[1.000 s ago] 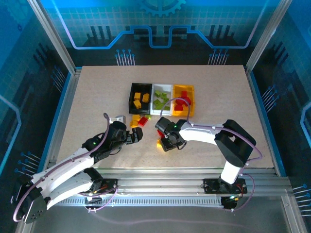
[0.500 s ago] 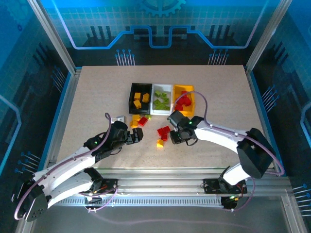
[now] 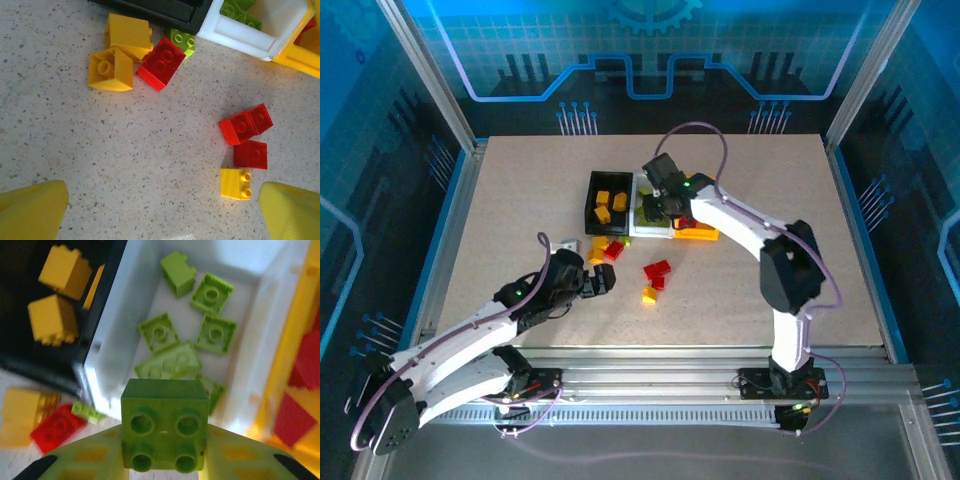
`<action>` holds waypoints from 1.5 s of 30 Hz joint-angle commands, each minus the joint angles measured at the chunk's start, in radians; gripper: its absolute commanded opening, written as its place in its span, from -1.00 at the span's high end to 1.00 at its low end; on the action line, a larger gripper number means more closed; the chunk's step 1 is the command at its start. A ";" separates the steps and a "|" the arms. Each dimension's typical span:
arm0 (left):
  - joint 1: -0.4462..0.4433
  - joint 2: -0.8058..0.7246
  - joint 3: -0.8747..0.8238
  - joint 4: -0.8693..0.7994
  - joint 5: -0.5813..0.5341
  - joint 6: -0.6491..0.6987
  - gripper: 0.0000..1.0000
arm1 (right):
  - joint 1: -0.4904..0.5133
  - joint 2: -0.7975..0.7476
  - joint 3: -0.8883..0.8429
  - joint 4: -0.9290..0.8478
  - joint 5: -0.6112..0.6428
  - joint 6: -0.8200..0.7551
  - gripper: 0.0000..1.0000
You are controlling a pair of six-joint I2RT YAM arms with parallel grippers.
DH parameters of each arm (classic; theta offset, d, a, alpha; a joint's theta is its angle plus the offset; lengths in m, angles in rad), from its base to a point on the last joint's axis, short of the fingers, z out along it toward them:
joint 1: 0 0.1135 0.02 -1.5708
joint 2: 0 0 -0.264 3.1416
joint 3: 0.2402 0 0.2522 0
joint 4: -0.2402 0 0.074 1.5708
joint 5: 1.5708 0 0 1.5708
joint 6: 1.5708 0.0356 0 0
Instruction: Sort the legos into containers by color
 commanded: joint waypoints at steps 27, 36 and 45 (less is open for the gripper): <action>-0.042 0.261 0.151 0.063 0.187 0.116 -0.98 | -0.031 0.001 0.040 -0.042 0.023 0.044 -0.39; -0.216 0.605 0.370 -0.003 0.152 0.190 -0.81 | -0.046 -0.255 -0.289 0.061 0.008 0.088 -0.51; -0.260 0.773 0.439 -0.077 0.071 0.186 -0.48 | -0.092 -0.376 -0.420 0.106 0.000 0.106 -0.52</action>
